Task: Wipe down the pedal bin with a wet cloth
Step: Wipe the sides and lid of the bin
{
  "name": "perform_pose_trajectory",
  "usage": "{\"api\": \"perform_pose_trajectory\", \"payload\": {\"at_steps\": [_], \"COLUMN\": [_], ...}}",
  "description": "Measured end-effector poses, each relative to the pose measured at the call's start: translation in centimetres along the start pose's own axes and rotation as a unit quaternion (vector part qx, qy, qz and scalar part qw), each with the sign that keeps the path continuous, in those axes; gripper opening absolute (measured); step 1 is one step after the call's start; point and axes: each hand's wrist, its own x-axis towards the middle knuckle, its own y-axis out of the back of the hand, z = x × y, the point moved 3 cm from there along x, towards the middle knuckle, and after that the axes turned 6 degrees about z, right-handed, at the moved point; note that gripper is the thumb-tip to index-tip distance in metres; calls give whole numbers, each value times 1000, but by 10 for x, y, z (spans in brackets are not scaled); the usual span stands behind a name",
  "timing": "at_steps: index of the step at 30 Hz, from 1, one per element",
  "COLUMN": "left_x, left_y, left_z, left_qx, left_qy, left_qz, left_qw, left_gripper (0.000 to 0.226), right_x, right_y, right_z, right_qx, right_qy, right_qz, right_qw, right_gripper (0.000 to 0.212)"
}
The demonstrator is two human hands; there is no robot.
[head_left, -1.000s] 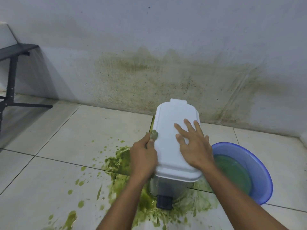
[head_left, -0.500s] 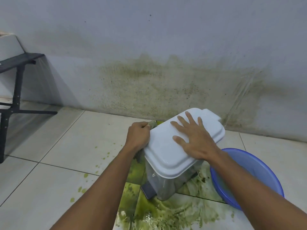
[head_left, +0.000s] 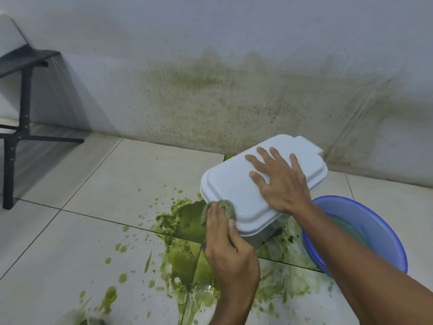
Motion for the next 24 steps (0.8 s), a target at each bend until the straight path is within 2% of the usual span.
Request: {"api": "perform_pose_trajectory", "payload": {"at_steps": [2, 6, 9, 14, 17, 21, 24], "left_x": [22, 106, 121, 49, 24, 61, 125], "left_y": [5, -6, -8, 12, 11, 10, -6], "left_z": [1, -1, 4, -5, -4, 3, 5], "left_qx": [13, 75, 76, 25, 28, 29, 62], "left_qy": [-18, 46, 12, 24, 16, 30, 62], "left_qz": [-16, -59, -79, -21, -27, -36, -107], "left_qw": [1000, 994, 994, 999, 999, 998, 990], "left_gripper": [45, 32, 32, 40, 43, 37, 29], "right_x": [-1, -2, 0, 0, 0, -3, -2], "right_y": [-1, -13, -15, -15, -15, -13, -14], "right_z": [-3, -29, -42, -42, -43, -43, -45], "right_qx": [-11, -50, -55, -69, -68, -69, -60], "right_qy": [-15, -91, -141, -147, -142, -144, -153], "right_qz": [-4, 11, 31, 35, 27, 13, -17], "right_qw": [1000, 994, 988, 986, 987, 987, 986], "right_gripper": [52, 59, 59, 58, 59, 61, 61]}}
